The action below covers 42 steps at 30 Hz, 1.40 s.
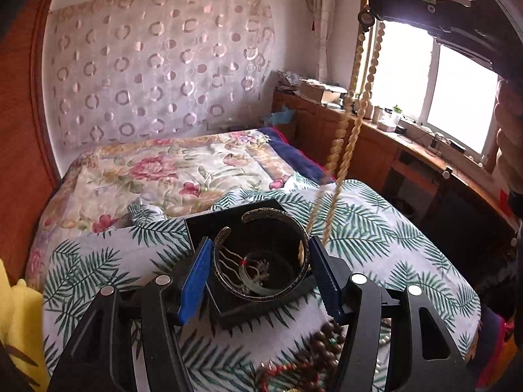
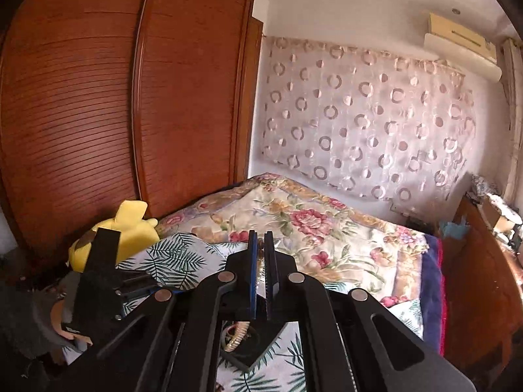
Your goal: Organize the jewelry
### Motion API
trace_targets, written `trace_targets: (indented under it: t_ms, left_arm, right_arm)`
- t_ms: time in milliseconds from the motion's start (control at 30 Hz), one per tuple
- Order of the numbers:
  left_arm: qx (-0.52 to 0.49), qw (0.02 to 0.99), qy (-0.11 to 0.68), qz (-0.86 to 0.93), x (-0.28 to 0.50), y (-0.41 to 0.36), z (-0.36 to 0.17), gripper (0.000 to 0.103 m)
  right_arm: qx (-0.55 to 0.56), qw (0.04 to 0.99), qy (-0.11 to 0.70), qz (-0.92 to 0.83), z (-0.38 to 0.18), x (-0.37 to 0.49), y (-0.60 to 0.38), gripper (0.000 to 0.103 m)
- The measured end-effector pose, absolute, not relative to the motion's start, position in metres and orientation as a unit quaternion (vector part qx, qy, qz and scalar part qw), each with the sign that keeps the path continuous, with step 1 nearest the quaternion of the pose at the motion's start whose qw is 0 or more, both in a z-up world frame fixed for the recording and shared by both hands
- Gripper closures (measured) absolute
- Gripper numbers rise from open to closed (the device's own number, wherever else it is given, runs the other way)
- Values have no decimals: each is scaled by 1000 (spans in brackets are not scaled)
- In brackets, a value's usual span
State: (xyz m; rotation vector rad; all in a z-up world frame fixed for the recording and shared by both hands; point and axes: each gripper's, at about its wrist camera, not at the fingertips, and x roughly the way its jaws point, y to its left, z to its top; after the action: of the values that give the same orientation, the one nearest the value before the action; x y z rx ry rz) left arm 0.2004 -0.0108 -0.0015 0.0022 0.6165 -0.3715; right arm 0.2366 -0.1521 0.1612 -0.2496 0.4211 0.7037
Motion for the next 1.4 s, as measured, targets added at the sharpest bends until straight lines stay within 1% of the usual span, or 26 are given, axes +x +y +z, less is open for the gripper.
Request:
trace_targets:
  t_ms: [167,367,567,633,900,933,967,1000,1033,1267,1400]
  left_arm:
    - [-2,930,321,-179,224,-10,-20,46]
    - [-8,923,343,-174,239,-10,-40,46]
    - [-14,924,341,-171,241,-7,-41,45]
    - [-16,926,337,-169,239,-5,-38,39]
    - [-12,932,327,-154,212,5,-30,37]
    - [-12,932,328,-153,208,6,-30,37]
    - [-13,932,328,-151,203,8,-32,37]
    - [-13,932,329,-150,198,9,-33,37]
    - [-14,932,331,-149,195,11,-34,37]
    - [-21,928,343,-144,162,21,-46,36]
    - [-16,926,350,-142,143,19,-56,36]
  right_arm:
    - [-113,895,239,360,126,263,-143,98]
    - [-117,874,298,366,64,283,-129,98]
    - [-107,858,343,368,13,291,-122,98]
    - [-106,854,353,368,3,292,-119,98]
    - [-99,855,364,356,-10,290,-121,97]
    - [-100,856,365,353,-11,288,-121,95]
    - [-100,856,365,351,-11,287,-122,87]
    - [-99,858,364,349,-11,283,-123,74]
    - [-96,860,362,348,-9,282,-124,69]
    - [-80,870,351,339,0,251,-143,68]
    - [-75,871,355,332,-8,222,-157,68]
